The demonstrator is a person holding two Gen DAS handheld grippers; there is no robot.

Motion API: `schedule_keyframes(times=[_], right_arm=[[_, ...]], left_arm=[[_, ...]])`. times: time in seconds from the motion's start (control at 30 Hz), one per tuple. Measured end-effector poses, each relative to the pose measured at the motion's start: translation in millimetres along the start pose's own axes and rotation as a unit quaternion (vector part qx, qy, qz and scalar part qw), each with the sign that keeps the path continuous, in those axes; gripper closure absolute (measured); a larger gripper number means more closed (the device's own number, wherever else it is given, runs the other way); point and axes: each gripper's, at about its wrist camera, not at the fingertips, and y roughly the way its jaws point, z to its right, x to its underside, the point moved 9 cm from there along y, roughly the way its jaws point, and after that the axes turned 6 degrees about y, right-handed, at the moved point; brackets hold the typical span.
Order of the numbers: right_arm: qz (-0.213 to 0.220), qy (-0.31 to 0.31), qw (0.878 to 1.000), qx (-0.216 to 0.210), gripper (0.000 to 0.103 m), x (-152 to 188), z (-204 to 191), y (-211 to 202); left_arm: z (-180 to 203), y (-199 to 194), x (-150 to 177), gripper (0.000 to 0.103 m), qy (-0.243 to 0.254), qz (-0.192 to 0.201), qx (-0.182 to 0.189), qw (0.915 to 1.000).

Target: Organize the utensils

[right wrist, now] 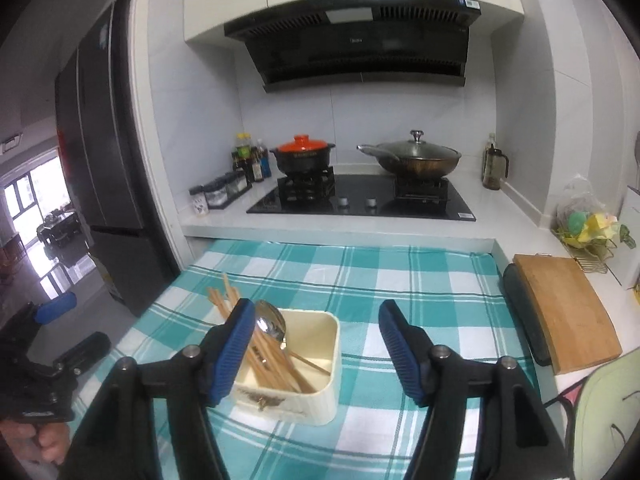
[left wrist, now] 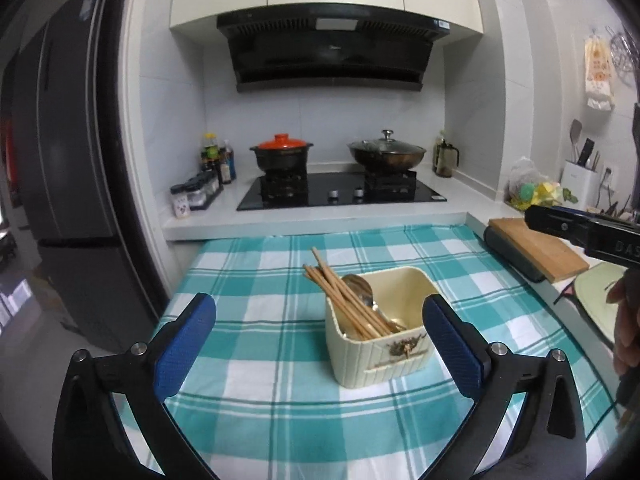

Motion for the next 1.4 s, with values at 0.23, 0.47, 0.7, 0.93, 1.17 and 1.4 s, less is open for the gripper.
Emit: schedule_keyframes(times=[0.23,0.47,0.7,0.93,1.17,1.4], right_arm=[[0.035,0.027,0.999,-0.019,0.01,57.3,-33.4,-98.1],[0.037,-0.026,0.999,0.021,0.0,101.5,-58.9,-137.0],[0.042,-0.034,0.998,0.036,0.0,110.3,-66.1,-161.6],[0.044,-0.04,0.998,0.033,0.0,115.1,-78.3,-171.4],[0.046,-0.041,0.997,0.036,0.0,117.9,-80.5,-177.1],[0.041,-0.037,0.998,0.042,0.0,121.5,-80.5,-178.8]], left_arm=[[17.0,-55.3,37.8,0.0,-0.016,-0.052,0.019,0.9984],[15.5,-95.8,58.5,0.0,-0.001,-0.045,-0.042,0.9981],[9.4,-114.1,59.3,0.0,-0.012,-0.038,-0.042,0.9983],[8.2,-129.6,54.5,0.0,-0.017,-0.029,-0.046,0.9984],[3.7,-134.2,52.9,0.0,-0.024,-0.028,-0.057,0.9977],[4.9,-137.3,53.2,0.0,-0.022,-0.028,-0.06,0.9975]])
